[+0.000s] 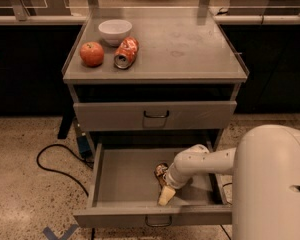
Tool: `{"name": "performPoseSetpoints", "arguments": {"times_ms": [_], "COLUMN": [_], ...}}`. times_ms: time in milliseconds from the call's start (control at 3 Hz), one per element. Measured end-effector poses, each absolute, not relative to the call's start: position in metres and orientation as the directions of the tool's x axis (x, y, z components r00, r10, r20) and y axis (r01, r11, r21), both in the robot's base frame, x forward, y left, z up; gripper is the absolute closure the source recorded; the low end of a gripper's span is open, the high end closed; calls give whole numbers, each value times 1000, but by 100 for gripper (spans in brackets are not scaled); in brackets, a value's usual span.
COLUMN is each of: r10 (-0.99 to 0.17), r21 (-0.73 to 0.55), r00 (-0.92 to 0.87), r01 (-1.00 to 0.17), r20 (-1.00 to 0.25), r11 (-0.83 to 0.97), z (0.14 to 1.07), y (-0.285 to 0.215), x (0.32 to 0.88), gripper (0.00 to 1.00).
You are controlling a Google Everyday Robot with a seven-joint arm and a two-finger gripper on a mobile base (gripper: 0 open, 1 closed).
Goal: Pick orange can from middle drawer and place on counter
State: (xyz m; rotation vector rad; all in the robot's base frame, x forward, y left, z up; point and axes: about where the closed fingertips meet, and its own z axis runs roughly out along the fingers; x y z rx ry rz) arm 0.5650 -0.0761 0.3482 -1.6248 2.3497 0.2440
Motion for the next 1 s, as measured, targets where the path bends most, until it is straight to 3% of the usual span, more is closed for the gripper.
{"name": "performPoseSetpoints", "arguments": {"times_ms": [1000], "r10": [-888], "r21": [-17], "r00": [-332], "r01": [-935], "r20": [-317], "r11": [355], "z": [348], "y": [-76], "x": [565], "gripper": [65]}}
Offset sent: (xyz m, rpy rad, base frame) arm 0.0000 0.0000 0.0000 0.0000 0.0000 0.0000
